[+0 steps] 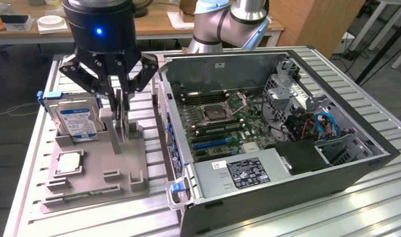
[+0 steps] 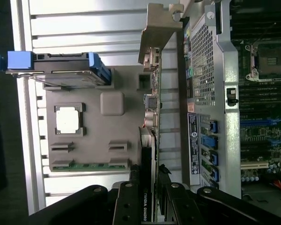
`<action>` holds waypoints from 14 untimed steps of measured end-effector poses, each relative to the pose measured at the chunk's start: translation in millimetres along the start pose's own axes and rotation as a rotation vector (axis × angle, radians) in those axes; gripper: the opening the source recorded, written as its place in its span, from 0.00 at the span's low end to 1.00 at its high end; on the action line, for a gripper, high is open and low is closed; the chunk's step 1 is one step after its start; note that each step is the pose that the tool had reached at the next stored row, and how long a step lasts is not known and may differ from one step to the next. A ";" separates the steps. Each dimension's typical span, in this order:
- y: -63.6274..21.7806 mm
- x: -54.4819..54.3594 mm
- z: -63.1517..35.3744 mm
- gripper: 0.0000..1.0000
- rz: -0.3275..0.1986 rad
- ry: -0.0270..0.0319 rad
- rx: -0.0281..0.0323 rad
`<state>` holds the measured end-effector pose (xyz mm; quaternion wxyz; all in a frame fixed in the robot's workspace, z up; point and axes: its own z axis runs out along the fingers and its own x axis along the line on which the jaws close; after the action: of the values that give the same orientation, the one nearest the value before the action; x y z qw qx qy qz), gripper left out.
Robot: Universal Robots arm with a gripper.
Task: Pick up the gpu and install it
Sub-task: 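Pick up the gpu and move the gpu toward the slot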
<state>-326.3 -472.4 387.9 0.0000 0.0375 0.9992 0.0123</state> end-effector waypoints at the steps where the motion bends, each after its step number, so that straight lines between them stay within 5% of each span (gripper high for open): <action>1: 0.1 0.0 -2.4 0.26 0.000 0.0000 0.0000; 14: 0.8 0.0 -31.1 0.26 0.000 0.0000 0.0000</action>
<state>-326.3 -472.4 419.1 0.0000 0.0375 0.9992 0.0122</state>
